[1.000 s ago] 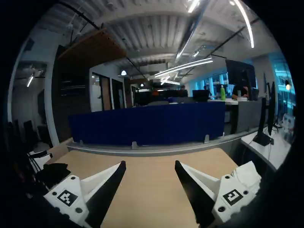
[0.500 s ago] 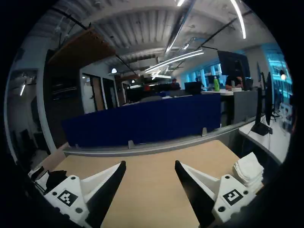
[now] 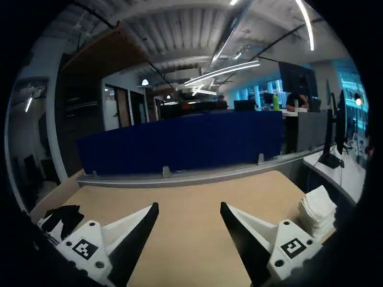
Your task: Fold towel
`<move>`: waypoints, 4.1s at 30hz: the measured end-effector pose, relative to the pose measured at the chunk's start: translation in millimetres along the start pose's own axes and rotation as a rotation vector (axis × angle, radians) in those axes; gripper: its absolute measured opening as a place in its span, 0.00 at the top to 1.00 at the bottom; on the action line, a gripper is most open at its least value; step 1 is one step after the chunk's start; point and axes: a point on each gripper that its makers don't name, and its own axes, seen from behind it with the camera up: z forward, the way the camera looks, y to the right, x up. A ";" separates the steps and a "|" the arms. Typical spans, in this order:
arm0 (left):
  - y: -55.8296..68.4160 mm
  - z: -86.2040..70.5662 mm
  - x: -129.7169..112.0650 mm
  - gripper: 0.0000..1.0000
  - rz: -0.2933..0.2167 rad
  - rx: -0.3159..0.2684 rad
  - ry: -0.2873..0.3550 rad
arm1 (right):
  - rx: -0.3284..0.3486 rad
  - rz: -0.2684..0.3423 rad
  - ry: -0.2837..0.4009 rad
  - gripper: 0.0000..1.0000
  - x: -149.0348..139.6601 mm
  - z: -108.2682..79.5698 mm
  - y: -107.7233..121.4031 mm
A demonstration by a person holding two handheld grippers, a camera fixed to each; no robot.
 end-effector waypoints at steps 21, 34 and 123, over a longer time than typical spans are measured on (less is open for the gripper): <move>-14.2 -3.4 -50.4 0.10 -0.023 0.011 -0.010 | 0.020 -0.038 -0.013 0.00 -18.6 9.8 -15.3; -14.2 -6.0 -52.9 0.10 0.011 0.032 0.000 | 0.014 -0.014 0.001 0.00 -13.8 7.8 -7.6; -16.3 -5.9 -55.3 0.09 0.015 0.031 0.001 | -0.034 -0.112 0.257 0.01 -154.5 18.4 92.5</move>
